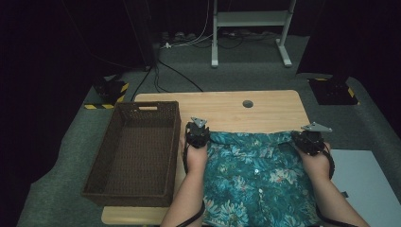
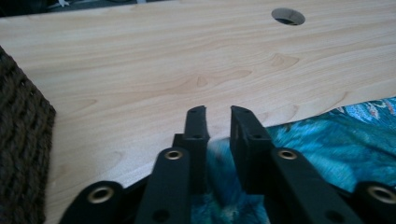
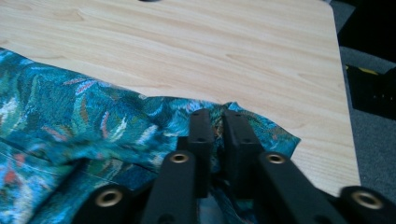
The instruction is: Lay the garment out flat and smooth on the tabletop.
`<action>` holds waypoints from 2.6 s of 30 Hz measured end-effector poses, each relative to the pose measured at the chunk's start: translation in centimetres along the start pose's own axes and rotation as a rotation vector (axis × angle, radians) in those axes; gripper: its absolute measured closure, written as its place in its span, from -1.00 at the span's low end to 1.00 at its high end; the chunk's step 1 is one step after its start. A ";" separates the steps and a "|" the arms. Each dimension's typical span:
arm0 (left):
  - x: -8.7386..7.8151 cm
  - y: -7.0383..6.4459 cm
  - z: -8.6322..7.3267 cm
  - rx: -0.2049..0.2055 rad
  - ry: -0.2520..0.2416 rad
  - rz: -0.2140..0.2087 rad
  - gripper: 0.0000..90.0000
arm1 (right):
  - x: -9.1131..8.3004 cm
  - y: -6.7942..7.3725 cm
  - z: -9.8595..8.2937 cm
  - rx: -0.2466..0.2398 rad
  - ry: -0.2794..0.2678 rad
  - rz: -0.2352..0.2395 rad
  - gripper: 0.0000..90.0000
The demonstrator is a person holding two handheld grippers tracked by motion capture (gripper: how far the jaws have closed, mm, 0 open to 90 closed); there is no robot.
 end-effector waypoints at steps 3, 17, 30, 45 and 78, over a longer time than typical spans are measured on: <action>-0.3 0.0 -0.2 -0.002 -0.012 0.005 0.44 | 0.1 -0.2 -0.3 0.017 -0.006 -0.009 0.56; -4.1 -3.2 -4.8 0.028 0.015 -0.071 -0.12 | -5.7 1.9 -2.2 0.018 -0.061 0.060 0.22; -7.4 -4.5 -9.3 0.082 0.088 -0.095 -0.16 | -8.5 5.6 -6.6 0.005 -0.015 0.144 0.25; -9.1 -4.9 -11.1 0.131 0.092 -0.077 -0.14 | -8.3 6.7 -8.8 -0.029 0.069 0.154 0.32; -10.8 -4.1 -12.2 0.097 0.104 -0.067 -0.47 | -9.3 8.7 -6.6 -0.032 -0.026 0.146 0.18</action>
Point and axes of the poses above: each handheld gripper's, and its own axes: x roughly forward along the jaws, z roughly out of its top, y roughly to its left, the point moved 6 cm from there along x, roughly forward along the jaws, and after that the axes turned 7 degrees about -y, right-handed, at the moved point
